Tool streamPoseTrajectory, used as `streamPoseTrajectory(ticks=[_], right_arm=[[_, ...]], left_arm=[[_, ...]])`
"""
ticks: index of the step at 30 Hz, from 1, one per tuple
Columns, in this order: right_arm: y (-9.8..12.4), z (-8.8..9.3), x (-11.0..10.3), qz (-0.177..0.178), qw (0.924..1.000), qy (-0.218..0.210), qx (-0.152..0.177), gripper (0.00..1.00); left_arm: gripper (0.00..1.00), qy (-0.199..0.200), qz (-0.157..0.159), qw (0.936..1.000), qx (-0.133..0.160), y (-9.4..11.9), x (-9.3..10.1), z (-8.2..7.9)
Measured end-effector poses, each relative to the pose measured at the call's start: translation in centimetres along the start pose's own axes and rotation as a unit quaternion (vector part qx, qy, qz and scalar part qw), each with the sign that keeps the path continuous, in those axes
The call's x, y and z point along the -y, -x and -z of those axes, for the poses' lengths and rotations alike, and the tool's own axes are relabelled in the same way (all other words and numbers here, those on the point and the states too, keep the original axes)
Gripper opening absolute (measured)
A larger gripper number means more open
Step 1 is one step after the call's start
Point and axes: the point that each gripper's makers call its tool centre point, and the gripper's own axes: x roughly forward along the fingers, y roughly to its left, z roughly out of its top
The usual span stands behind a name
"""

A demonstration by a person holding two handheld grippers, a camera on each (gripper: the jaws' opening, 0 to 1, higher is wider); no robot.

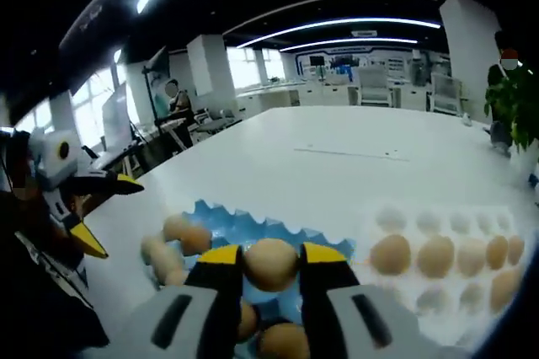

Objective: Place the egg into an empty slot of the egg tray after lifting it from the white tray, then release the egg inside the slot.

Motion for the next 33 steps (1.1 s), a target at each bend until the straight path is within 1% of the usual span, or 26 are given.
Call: streamPoseTrajectory(ticks=[5, 8, 11, 20, 25, 30, 33], right_arm=[[-1.0, 0.0, -1.9, -0.024, 0.9995, 0.02, -0.006, 0.26], [-1.4, 0.0, -2.6, -0.032, 0.9992, 0.024, -0.006, 0.26], [-1.9, 0.1, -3.1, -0.042, 0.9986, 0.03, -0.011, 0.26], [-2.9, 0.7, -4.0, -0.056, 0.9973, 0.041, -0.025, 0.26], [-3.5, 1.2, -4.6, -0.065, 0.996, 0.051, -0.035, 0.26], [-3.9, 1.6, -4.6, -0.067, 0.9954, 0.054, -0.043, 0.26], [-4.0, 1.9, -4.4, -0.067, 0.9955, 0.047, -0.047, 0.26]], left_arm=[[0.91, 0.005, -0.001, 1.0, -0.001, 0.1, 0.0, 0.1], [0.93, 0.01, -0.001, 0.9999, 0.003, 0.1, 0.0, -0.1], [0.92, 0.008, 0.0, 1.0, 0.001, 0.1, 0.0, 0.0], [0.93, 0.01, 0.001, 0.9999, 0.001, 0.1, 0.0, 0.0], [0.91, 0.009, 0.003, 1.0, -0.001, 0.1, 0.0, 0.0], [0.91, 0.006, -0.004, 1.0, 0.001, 0.2, -0.4, 0.0], [0.91, 0.005, -0.005, 1.0, 0.001, 0.2, -0.5, -0.1]])
